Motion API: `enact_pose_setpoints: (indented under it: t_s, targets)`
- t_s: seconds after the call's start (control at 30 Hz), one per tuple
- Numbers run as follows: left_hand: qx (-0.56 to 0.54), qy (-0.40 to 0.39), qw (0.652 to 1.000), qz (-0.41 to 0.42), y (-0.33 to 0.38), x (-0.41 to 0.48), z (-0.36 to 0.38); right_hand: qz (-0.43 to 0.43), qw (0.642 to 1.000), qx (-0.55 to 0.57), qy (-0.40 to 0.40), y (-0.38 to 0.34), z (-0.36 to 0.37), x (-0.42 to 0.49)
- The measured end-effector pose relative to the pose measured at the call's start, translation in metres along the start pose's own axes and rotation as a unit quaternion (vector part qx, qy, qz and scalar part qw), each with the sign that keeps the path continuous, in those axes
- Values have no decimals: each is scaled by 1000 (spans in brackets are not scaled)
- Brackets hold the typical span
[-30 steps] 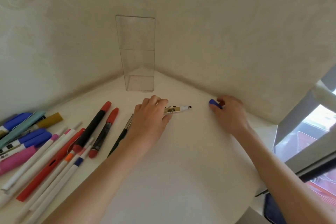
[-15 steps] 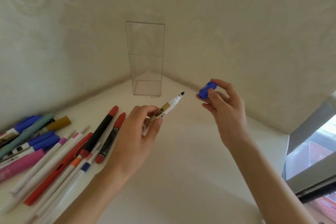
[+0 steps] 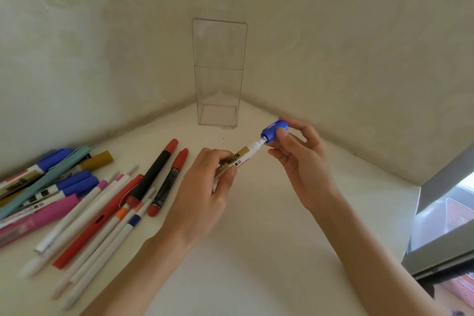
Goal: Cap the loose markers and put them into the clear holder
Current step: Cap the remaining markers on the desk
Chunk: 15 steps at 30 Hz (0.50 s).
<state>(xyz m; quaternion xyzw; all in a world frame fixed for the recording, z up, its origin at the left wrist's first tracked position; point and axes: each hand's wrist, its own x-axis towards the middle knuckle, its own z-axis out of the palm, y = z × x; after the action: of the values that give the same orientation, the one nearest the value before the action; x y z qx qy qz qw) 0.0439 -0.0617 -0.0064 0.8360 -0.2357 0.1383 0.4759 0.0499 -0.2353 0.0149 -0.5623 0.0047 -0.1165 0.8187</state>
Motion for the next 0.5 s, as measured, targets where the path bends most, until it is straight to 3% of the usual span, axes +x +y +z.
enact_pose_setpoints:
  t_s: [0.1, 0.5]
  targets:
    - [6, -8, 1000, 12, -1, -1, -1, -43, 997, -62, -26, 3, 3, -3]
    - [-21, 1, 1000, 6, 1, -3, -2, -104, 993, -48, 15, 1, 3, -4]
